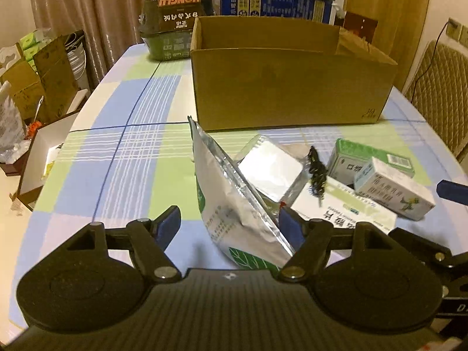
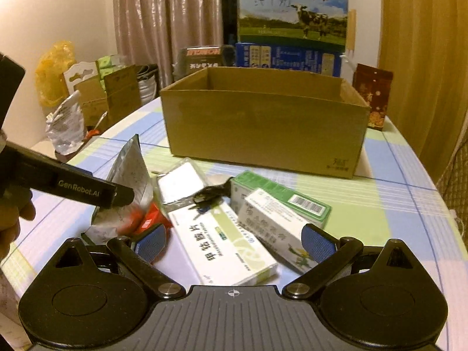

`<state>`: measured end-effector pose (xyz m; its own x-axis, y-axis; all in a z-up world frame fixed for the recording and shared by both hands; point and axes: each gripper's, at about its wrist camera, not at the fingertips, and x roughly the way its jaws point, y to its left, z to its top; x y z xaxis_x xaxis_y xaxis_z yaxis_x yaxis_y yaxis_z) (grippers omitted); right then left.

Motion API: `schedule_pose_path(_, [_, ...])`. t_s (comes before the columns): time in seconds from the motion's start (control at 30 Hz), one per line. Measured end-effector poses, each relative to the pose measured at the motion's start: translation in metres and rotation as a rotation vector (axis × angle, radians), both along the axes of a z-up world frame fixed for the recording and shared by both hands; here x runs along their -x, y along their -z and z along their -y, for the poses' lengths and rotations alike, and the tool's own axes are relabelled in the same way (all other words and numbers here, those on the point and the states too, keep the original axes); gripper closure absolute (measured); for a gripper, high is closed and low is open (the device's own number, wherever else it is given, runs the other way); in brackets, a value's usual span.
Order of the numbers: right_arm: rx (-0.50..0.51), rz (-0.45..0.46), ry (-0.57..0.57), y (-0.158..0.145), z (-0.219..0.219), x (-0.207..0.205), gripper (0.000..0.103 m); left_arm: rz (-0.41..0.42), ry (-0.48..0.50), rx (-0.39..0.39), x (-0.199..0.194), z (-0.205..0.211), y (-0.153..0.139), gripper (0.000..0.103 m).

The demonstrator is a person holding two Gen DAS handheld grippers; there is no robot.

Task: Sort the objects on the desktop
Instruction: 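Withdraw both tools from the box back toward the remaining items, then grasp the silver foil bag with the left tool while the right tool grasps the red candy packet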

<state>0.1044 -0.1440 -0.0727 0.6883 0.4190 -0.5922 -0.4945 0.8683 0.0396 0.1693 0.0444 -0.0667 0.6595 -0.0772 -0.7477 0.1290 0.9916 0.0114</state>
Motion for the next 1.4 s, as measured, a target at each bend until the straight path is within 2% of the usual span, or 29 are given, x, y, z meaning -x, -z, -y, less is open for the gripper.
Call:
schedule_pose_path(0.13, [0.0, 0.01, -0.052, 0.001, -0.014, 0.001, 0.008, -0.038, 0.011, -0.028, -0.01, -0.008, -0.001, 0.032])
schedule_pose_path(0.2, [0.012, 0.015, -0.096, 0.003, -0.023, 0.004, 0.016, -0.061, 0.022, -0.059, -0.018, -0.013, 0.0, 0.034])
schedule_pose_path(0.3, [0.044, 0.021, -0.157, 0.011, -0.038, 0.007, 0.022, -0.098, 0.045, -0.092, -0.027, -0.021, 0.004, 0.036])
schedule_pose_path(0.53, [0.023, -0.046, -0.211, 0.028, -0.064, -0.002, 0.036, -0.126, -0.003, 0.016, -0.031, -0.048, 0.009, 0.036])
schedule_pose_path(0.77, [-0.011, -0.133, -0.199, 0.041, -0.082, -0.012, 0.046, -0.105, 0.001, 0.01, -0.026, -0.051, 0.005, 0.033])
schedule_pose_path(1.03, [-0.016, -0.189, -0.135, 0.054, -0.091, -0.029, 0.058, -0.104, -0.001, 0.033, -0.028, -0.058, 0.008, 0.03])
schedule_pose_path(1.17, [-0.008, -0.196, -0.125, 0.057, -0.091, -0.031, 0.073, -0.109, 0.013, 0.029, -0.031, -0.054, 0.009, 0.03])
schedule_pose_path(1.3, [0.017, -0.177, -0.103, 0.055, -0.086, -0.032, 0.076, -0.121, 0.03, 0.015, -0.034, -0.046, 0.012, 0.032])
schedule_pose_path(1.4, [0.025, -0.174, -0.094, 0.054, -0.082, -0.031, 0.076, -0.128, 0.037, -0.022, -0.036, -0.038, 0.014, 0.028])
